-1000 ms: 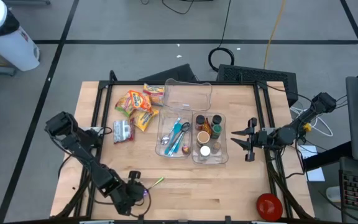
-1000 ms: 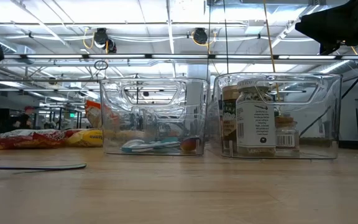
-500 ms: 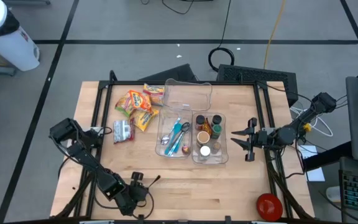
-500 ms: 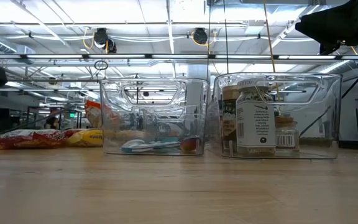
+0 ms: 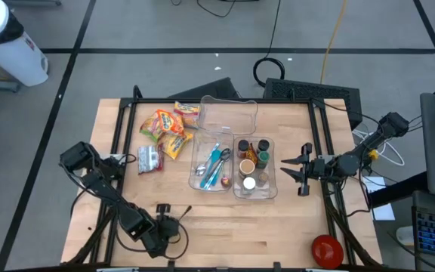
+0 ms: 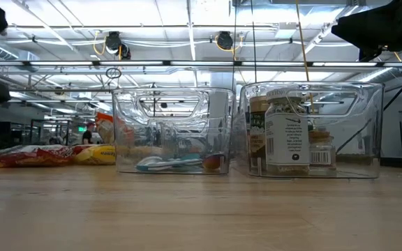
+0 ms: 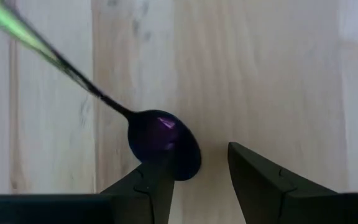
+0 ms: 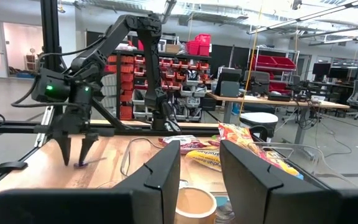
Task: Pick & Place Food Item
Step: Put the blue green spoon into the bottom left transparent bin
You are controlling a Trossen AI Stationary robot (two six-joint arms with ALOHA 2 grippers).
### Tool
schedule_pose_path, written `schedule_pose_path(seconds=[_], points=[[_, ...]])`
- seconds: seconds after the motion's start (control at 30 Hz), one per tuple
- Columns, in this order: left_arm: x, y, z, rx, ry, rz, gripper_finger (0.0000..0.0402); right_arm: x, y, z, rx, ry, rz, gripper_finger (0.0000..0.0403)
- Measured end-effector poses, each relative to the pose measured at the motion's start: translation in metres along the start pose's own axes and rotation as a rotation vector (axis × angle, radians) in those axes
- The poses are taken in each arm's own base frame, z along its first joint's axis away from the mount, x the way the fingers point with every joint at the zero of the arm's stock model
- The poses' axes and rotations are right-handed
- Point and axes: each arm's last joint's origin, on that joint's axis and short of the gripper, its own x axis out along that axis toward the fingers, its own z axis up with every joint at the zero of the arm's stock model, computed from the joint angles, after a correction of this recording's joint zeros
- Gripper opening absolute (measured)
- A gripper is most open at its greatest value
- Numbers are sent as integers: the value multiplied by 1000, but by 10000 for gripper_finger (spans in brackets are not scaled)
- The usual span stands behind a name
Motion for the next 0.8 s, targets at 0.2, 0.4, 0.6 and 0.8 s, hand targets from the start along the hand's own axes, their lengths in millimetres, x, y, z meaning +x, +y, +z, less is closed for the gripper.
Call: schedule_pose_path(seconds=[0.2,0.4,0.6,0.8], points=[[0,2,-1,-192,76,-38,156,0,0,0,0,0,0,105],[-7,6,6,-174,58,-83,156,0,0,0,7,0,0,105],[-15,6,7,83,45,-144,156,0,0,0,8,0,0,105],[-18,14,0,-6,259,-193,156,0,0,0,8,0,0,105]])
